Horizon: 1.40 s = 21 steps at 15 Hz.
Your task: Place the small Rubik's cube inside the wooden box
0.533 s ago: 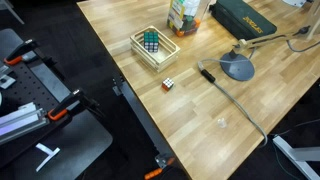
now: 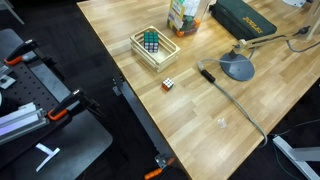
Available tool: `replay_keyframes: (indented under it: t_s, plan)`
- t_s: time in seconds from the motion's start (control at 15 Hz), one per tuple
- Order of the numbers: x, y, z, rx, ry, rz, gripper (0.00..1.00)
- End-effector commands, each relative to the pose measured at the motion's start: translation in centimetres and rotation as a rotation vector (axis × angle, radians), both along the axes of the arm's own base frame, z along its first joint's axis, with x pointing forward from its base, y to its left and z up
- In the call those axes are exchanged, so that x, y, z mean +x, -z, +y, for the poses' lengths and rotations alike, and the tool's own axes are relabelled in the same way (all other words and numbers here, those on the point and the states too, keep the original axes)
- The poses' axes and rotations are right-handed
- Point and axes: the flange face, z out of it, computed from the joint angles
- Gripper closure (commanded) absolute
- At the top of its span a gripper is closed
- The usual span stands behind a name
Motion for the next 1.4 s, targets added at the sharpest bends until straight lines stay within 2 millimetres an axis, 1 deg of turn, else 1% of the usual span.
replay_keyframes:
  t_s: [0.0,0.27,0.47,0.53,0.6,0.8,0.93,1.0,1.07,1.13,1.2,1.33]
  plan:
    - [0.0,0.0,0.0,0.000,0.000,0.001,0.00]
    - [0.2,0.3,-0.2,0.018,-0.001,0.008,0.00]
    - [0.8,1.6,-2.0,0.035,0.045,0.011,0.00]
    - [1.0,2.0,-3.0,0.060,0.070,0.016,0.00]
    - [1.1,2.5,-4.4,0.082,0.111,0.017,0.00]
    - [1.2,3.8,-9.2,0.155,0.260,0.019,0.00]
    - [0.4,4.1,-12.6,0.163,0.364,0.017,0.00]
    - [-0.1,4.1,-13.8,0.113,0.408,0.032,0.00]
    - [0.5,4.1,-13.2,0.138,0.346,0.038,0.00]
    - [0.2,4.3,-14.2,0.134,0.378,0.038,0.00]
    - [0.1,4.3,-14.3,0.132,0.391,0.038,0.00]
    - [0.2,4.3,-13.8,0.126,0.397,0.036,0.00]
